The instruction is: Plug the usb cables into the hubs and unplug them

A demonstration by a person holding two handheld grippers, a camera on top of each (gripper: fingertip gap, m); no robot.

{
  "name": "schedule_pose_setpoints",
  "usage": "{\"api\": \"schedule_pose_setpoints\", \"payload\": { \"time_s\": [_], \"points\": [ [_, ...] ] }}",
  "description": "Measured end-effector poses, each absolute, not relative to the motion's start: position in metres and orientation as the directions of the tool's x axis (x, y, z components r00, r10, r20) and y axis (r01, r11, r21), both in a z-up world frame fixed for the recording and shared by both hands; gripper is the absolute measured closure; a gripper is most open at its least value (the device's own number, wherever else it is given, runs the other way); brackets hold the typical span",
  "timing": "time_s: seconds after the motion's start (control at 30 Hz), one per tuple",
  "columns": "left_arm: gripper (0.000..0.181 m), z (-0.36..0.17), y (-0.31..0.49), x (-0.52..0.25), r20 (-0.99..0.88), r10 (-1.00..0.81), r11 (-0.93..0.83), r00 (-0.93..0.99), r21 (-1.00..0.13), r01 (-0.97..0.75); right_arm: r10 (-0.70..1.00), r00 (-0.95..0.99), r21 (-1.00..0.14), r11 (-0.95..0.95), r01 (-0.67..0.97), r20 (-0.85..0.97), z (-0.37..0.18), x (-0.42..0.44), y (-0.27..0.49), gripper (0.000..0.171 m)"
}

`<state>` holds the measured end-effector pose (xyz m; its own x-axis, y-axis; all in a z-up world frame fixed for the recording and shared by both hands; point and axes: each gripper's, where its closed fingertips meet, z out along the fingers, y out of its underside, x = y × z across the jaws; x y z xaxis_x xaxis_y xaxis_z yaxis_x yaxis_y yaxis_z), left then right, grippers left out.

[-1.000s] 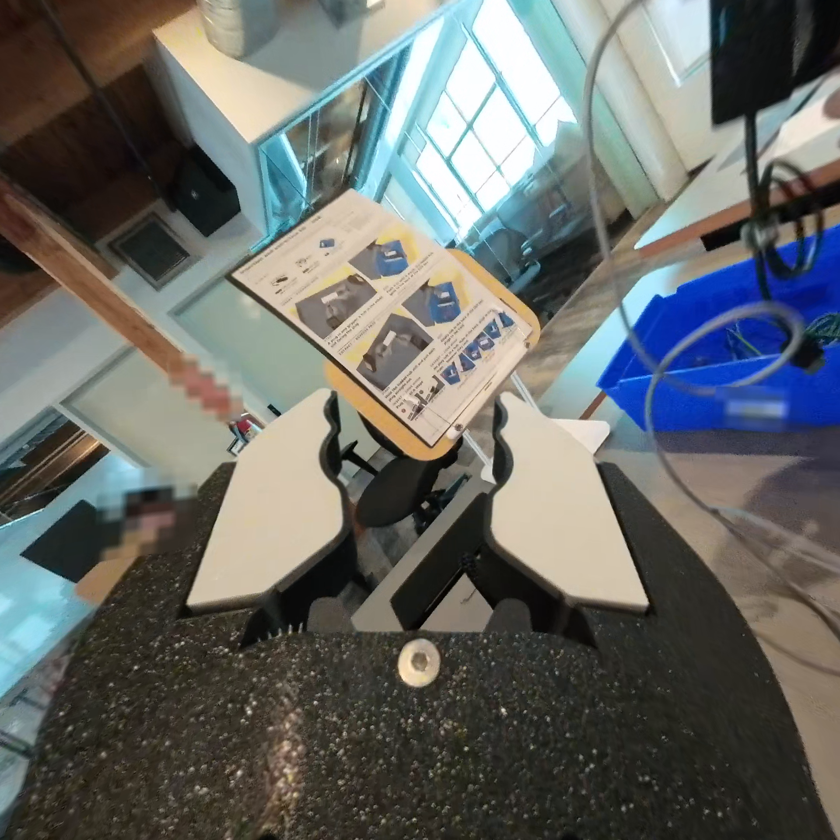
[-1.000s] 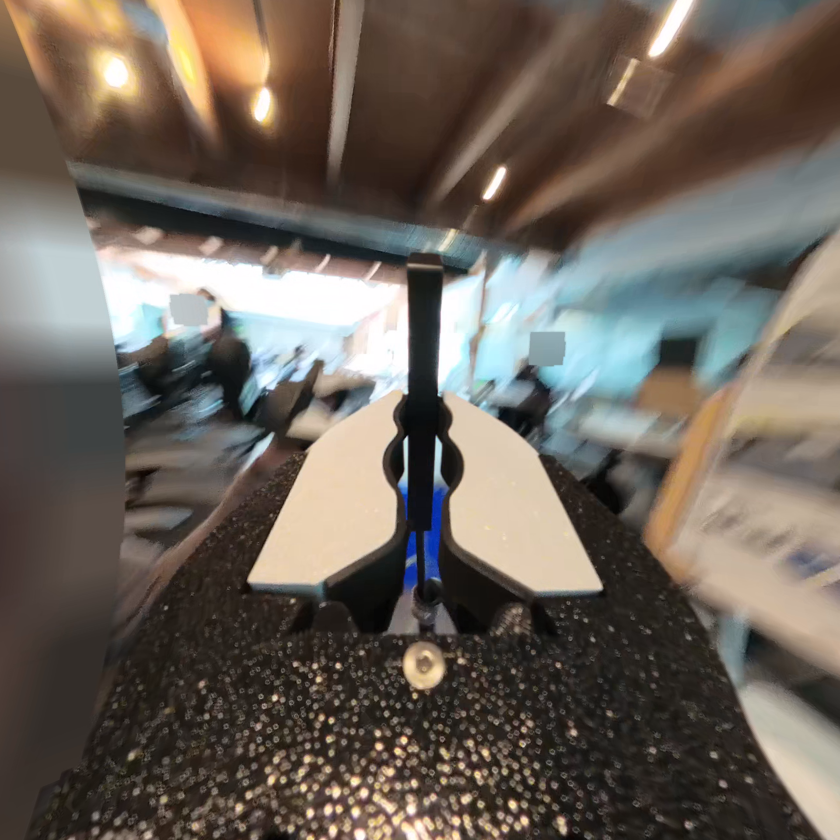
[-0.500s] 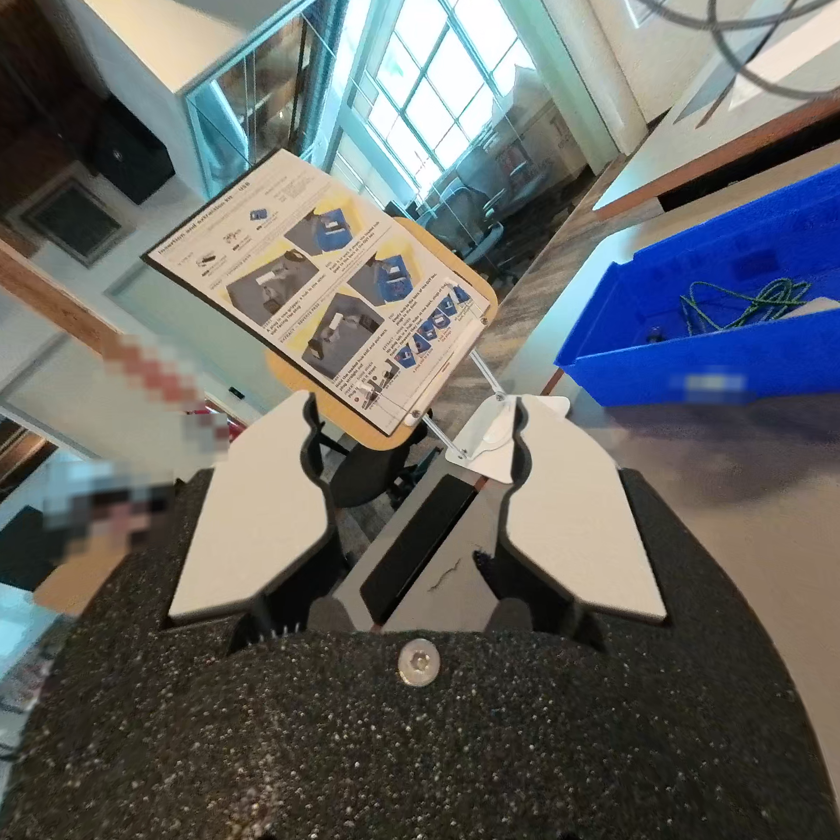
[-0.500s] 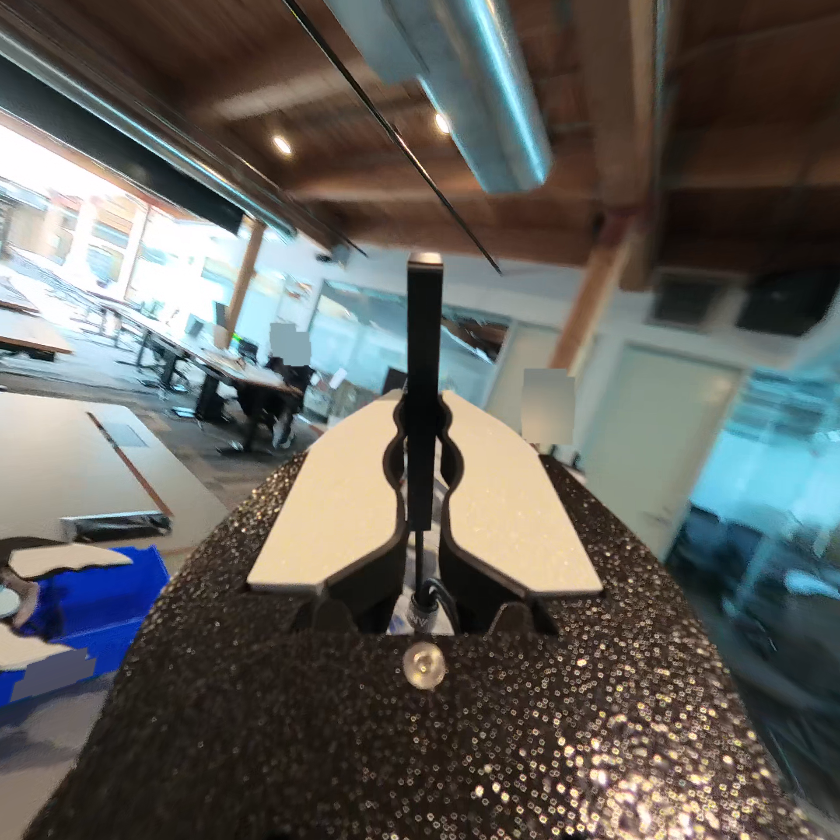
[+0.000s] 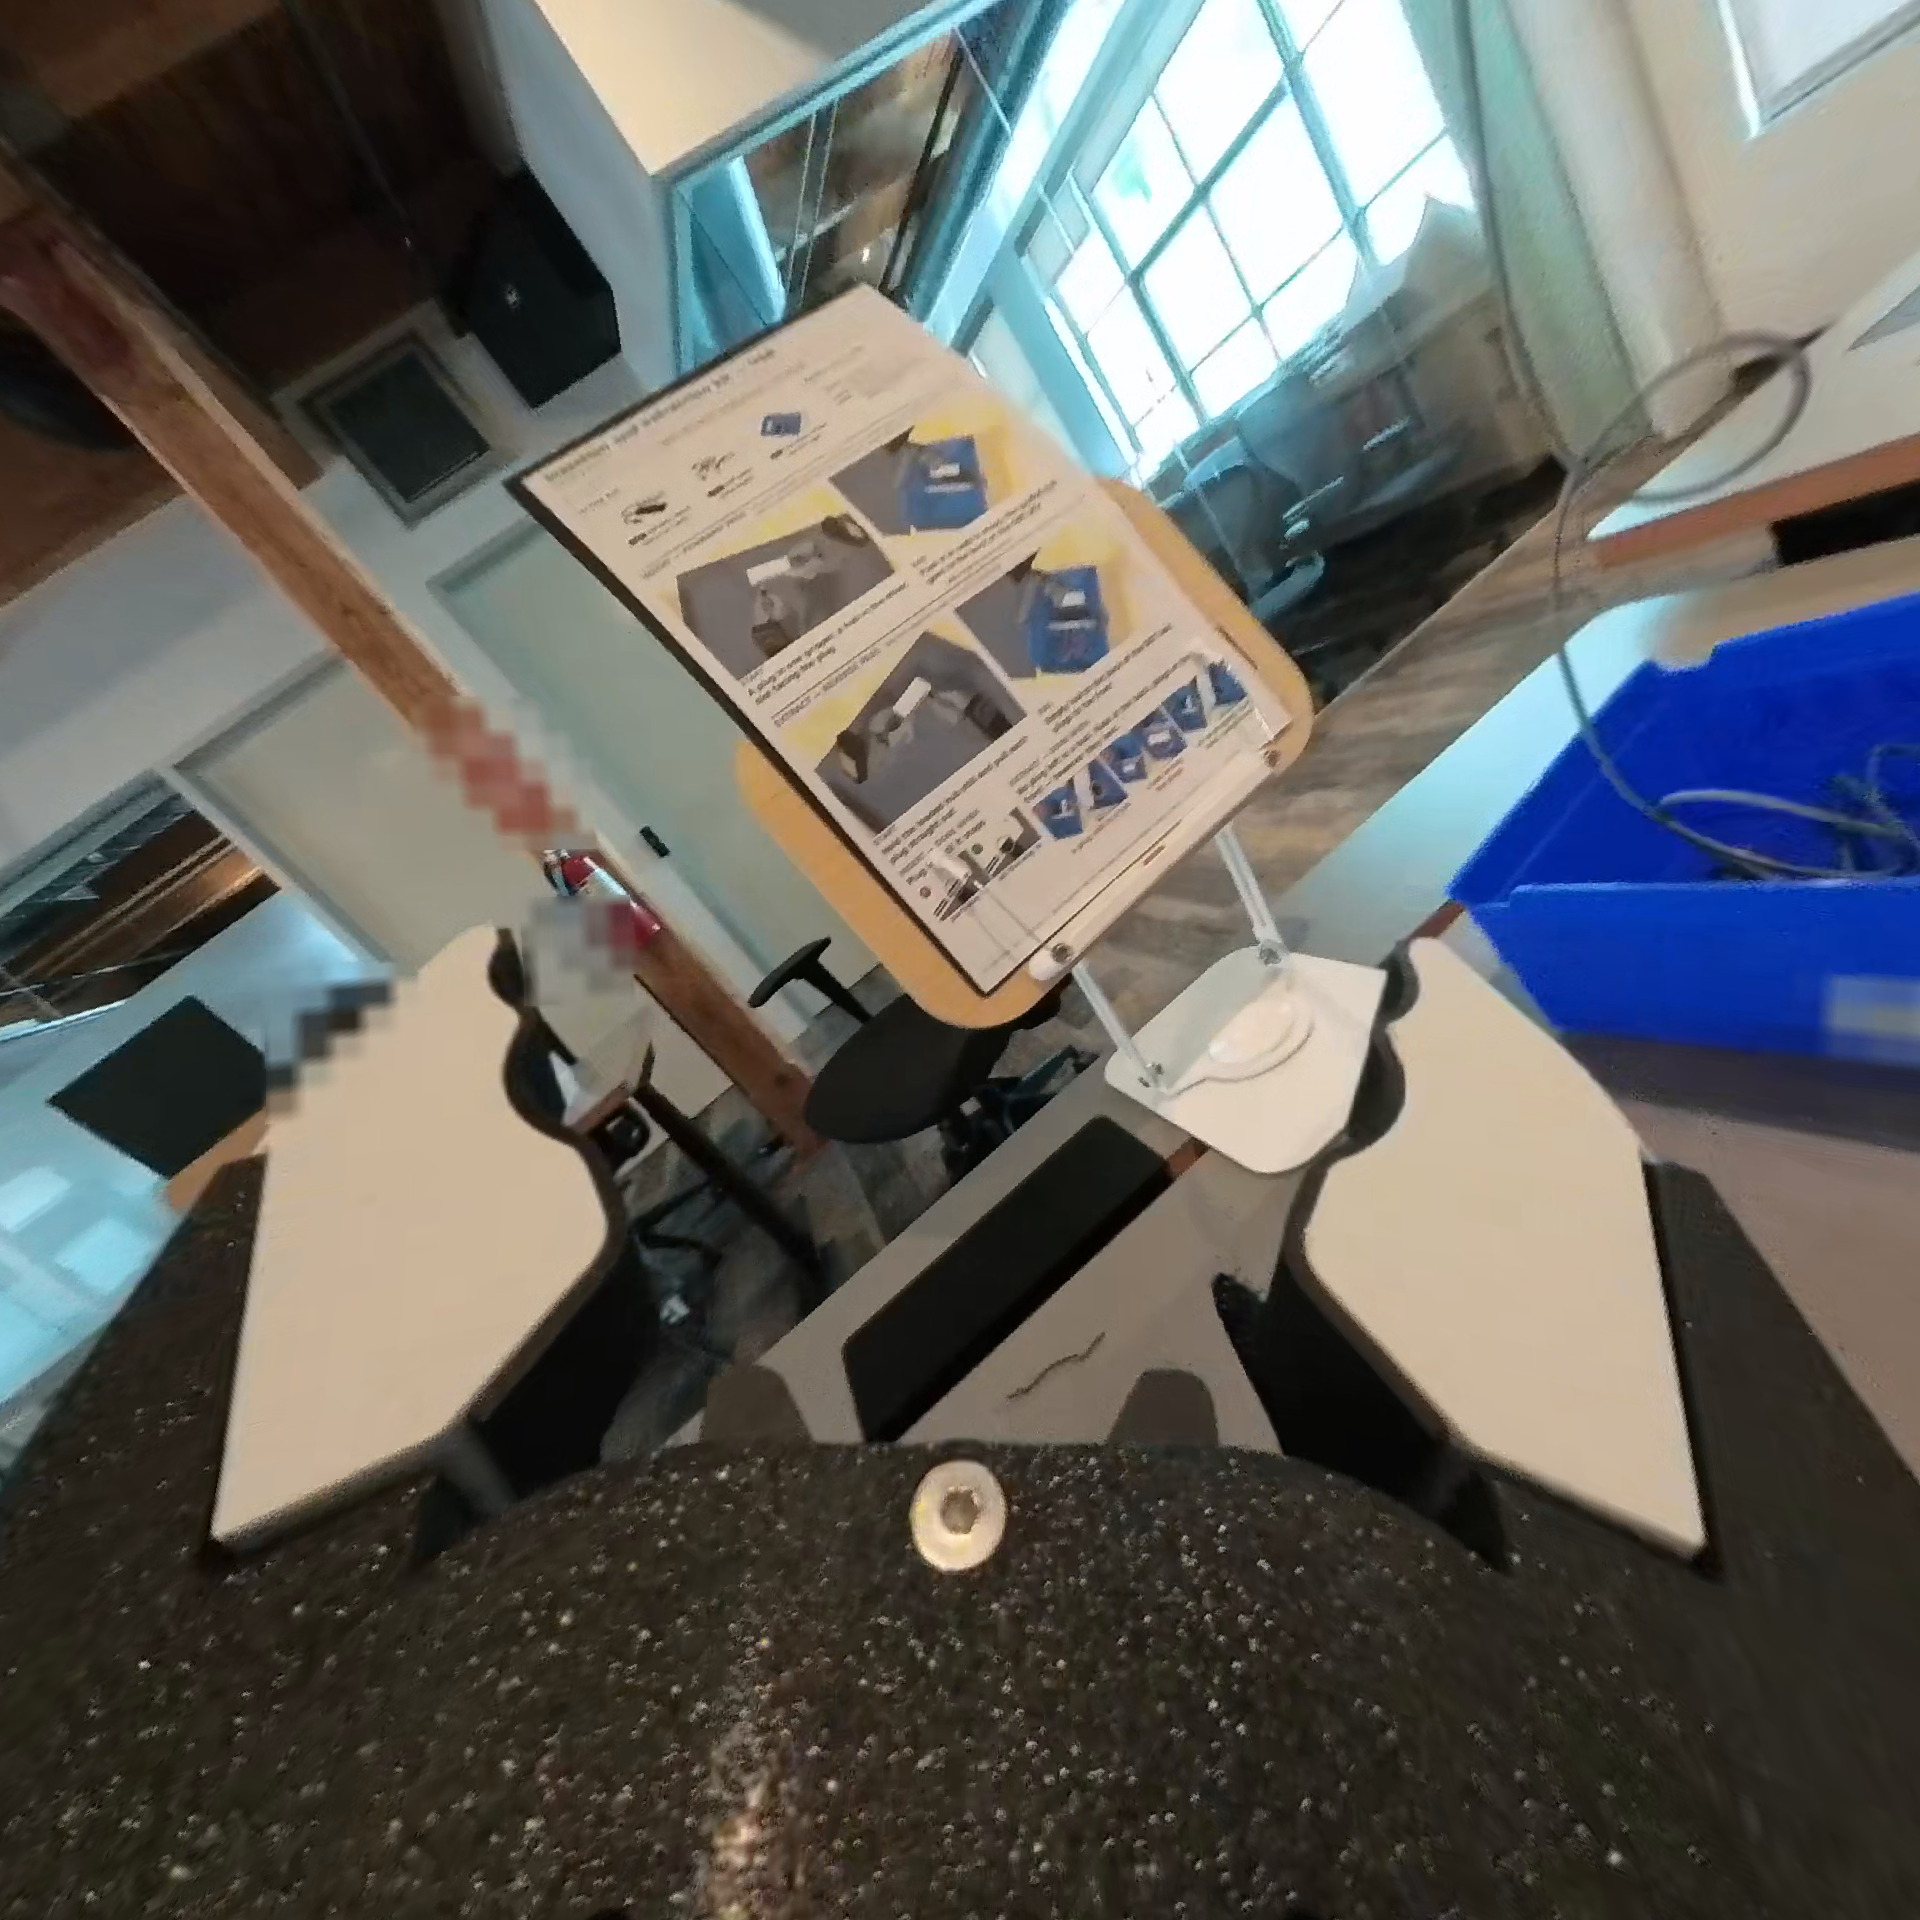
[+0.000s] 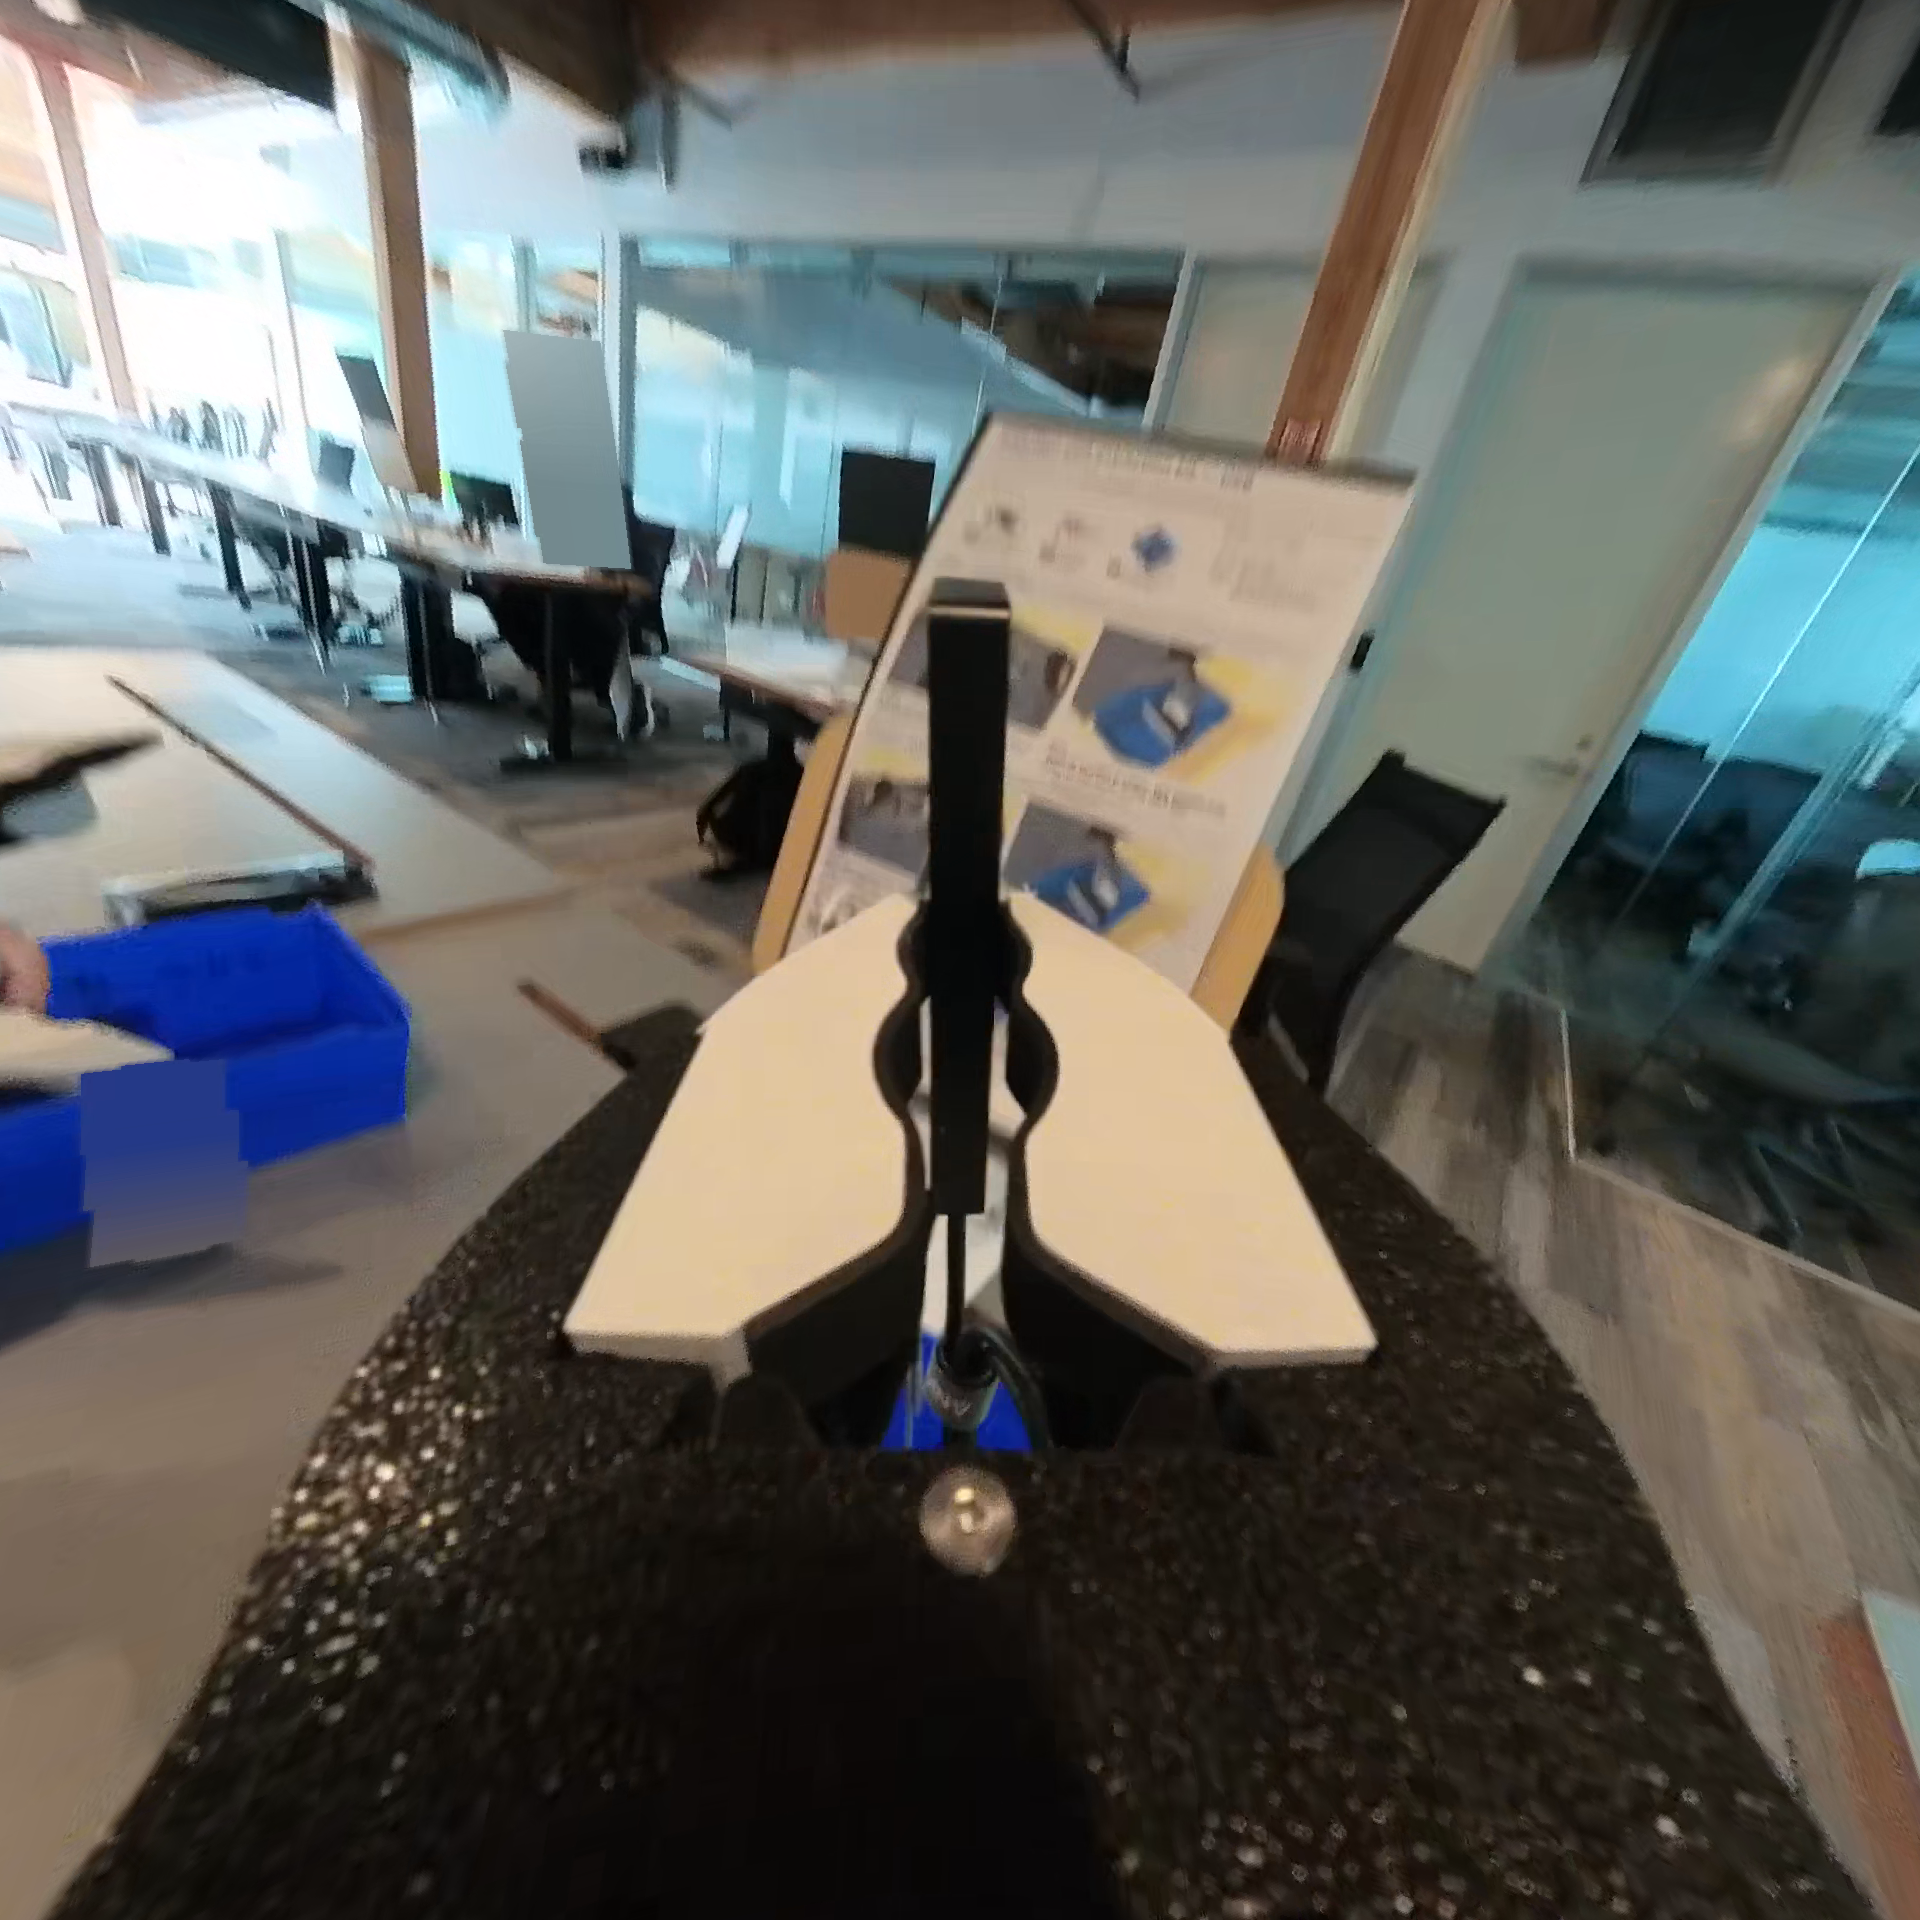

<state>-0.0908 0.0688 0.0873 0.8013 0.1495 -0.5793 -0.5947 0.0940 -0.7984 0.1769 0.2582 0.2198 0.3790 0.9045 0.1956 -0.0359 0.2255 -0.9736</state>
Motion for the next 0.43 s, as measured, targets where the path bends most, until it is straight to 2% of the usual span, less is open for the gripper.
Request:
{"api": "schedule_pose_setpoints", "payload": {
  "time_s": [0.1,0.2,0.33,0.43],
  "points": [
    [0.036,0.081,0.076,-0.099,-0.595,0.188,0.058,0.781,-0.787,-0.614,0.904,0.373,-0.978,0.18,0.109,0.207,0.163,0.167,0.265,0.161],
    [0.038,0.074,0.079,-0.114,-0.671,0.264,-0.06,0.693,-0.729,-0.682,0.912,0.355,-0.948,0.094,0.304,0.204,0.095,0.16,0.272,0.162],
    [0.041,0.066,0.081,-0.131,-0.762,0.341,-0.234,0.55,-0.635,-0.736,0.914,0.347,-0.839,-0.013,0.544,0.211,0.009,0.164,0.28,0.161],
    [0.052,0.064,0.083,-0.132,-0.813,0.368,-0.283,0.451,-0.56,-0.778,0.918,0.341,-0.763,-0.071,0.643,0.202,-0.036,0.171,0.283,0.162]
  ]
}}
